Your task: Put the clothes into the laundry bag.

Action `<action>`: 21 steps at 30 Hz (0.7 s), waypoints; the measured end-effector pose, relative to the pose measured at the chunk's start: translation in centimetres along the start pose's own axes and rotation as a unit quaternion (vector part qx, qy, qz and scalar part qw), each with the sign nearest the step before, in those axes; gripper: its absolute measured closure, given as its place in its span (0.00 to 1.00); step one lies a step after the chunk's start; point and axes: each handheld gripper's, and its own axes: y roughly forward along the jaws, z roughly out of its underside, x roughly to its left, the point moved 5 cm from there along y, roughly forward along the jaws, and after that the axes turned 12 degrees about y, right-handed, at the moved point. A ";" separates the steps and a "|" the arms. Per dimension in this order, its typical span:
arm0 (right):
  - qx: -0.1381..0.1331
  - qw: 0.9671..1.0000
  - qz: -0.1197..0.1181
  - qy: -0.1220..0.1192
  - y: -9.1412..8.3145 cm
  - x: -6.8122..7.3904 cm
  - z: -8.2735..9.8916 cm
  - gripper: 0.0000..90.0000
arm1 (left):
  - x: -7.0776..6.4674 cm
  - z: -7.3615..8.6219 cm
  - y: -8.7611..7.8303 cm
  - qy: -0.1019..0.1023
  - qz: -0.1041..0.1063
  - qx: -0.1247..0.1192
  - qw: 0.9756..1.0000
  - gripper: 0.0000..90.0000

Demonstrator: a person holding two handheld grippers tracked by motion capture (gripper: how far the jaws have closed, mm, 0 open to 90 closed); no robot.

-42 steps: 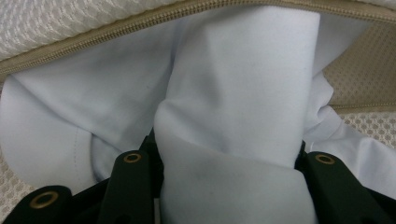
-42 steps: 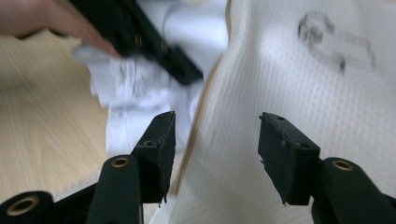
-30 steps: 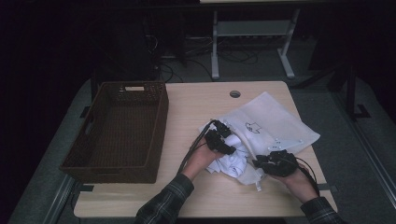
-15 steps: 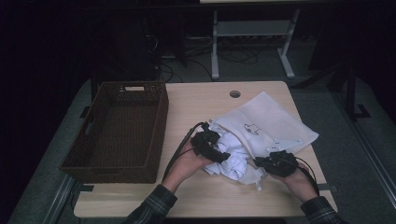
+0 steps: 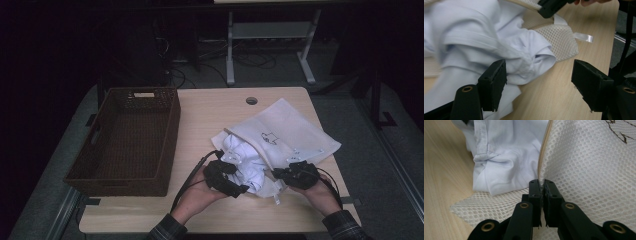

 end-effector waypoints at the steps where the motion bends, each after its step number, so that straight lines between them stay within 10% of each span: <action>1: 0.001 1.000 0.000 -0.001 0.0 0.0 0.0 0.94 | -0.1 0.1 0.5 0.003 0.002 0.004 1.000 0.31; 10: 0.006 1.000 -0.001 -0.003 0.1 0.0 0.1 0.94 | 0.1 -0.1 4.2 0.009 -0.001 0.027 1.000 0.31; 21: 0.012 1.000 -0.003 -0.010 0.3 0.0 0.1 0.94 | 0.7 0.8 5.2 0.020 -0.020 0.040 0.999 0.53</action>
